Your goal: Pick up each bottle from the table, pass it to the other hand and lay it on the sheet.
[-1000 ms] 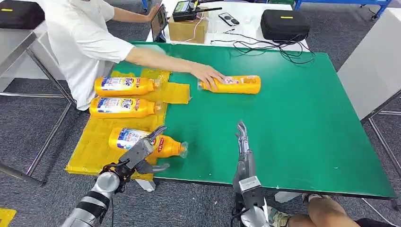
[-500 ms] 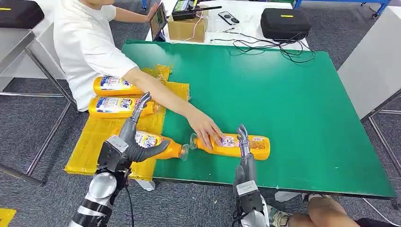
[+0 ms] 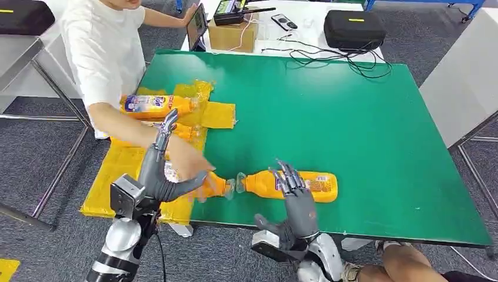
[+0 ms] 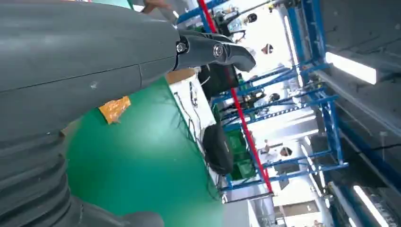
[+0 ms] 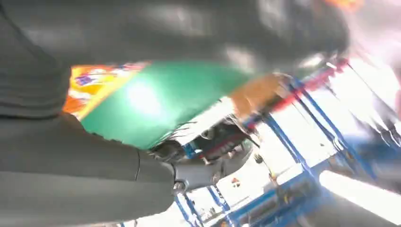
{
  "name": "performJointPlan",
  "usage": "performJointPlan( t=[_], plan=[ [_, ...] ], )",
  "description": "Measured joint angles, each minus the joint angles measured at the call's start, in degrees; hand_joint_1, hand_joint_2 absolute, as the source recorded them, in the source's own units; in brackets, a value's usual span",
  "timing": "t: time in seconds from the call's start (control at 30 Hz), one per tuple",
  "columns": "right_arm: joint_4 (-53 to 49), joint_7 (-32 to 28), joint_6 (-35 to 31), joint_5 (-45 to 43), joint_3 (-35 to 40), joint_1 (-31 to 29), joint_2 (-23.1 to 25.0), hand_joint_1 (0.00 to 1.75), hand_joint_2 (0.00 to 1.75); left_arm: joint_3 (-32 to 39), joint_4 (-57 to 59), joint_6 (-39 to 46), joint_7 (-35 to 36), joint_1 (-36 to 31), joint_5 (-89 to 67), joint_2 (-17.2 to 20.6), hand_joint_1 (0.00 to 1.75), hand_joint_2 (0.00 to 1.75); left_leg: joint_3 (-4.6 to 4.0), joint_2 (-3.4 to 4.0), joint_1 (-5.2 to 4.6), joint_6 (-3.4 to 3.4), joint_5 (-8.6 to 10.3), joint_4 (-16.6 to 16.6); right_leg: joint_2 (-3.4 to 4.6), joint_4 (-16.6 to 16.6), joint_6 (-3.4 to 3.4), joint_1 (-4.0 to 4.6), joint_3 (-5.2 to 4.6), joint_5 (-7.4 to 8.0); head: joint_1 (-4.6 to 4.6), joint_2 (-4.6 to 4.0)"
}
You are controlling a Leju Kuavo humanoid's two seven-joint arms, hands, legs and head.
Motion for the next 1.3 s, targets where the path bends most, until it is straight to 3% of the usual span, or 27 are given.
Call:
performJointPlan(
  t=[0.13, 0.23, 0.57, 0.9, 1.3],
  plan=[
    [1.83, 8.48, 3.48, 9.15, -2.12, -1.41, -3.15, 0.0, 1.75, -0.13, -2.03, 1.88, 4.44, 2.51, -3.6, 0.0, 0.0, 1.75, -0.02, 0.03, -0.02, 0.0, -0.01, 0.0, 0.01, 0.0, 0.01, -0.02, -0.01, 0.01, 0.0, 0.0],
    [2.07, 10.61, 7.11, 10.2, -3.21, -1.45, -4.83, 0.0, 1.75, -0.09, -2.47, 3.8, 5.22, 3.81, -5.22, 0.0, 0.0, 1.75, -0.02, 0.05, -0.03, 0.0, -0.01, 0.01, 0.01, 0.0, 0.01, -0.02, -0.03, 0.01, -0.02, 0.0],
    [2.77, 13.19, 11.21, 11.18, -3.74, -2.13, -7.62, 0.0, 1.75, -0.06, -2.47, 7.71, 5.17, 4.65, -8.45, -0.15, 0.0, 1.75, -0.04, 0.07, 0.01, 0.0, -0.01, 0.01, 0.02, 0.0, 0.01, 0.03, -0.03, 0.01, -0.02, 0.0],
    [13.4, 19.16, 19.32, 15.07, -3.17, -11.76, -8.46, 0.0, 1.75, 0.11, -0.45, 7.49, 5.18, 5.37, -7.54, -0.5, 0.0, 1.75, 0.0, 0.08, 0.0, 0.01, 0.01, 0.01, 0.02, 0.0, 0.03, 0.02, -0.01, 0.04, -0.02, 0.0],
    [19.86, 19.35, 20.11, 15.05, -2.01, -16.22, -7.69, 0.0, 1.75, 0.18, 0.44, 7.36, 4.89, 5.49, -7.54, -0.52, 0.0, 1.75, 0.15, 0.14, 0.03, 0.0, 0.0, 0.01, 0.03, -0.01, 0.01, 0.04, 0.11, 0.04, -0.02, 0.0]
  ],
)
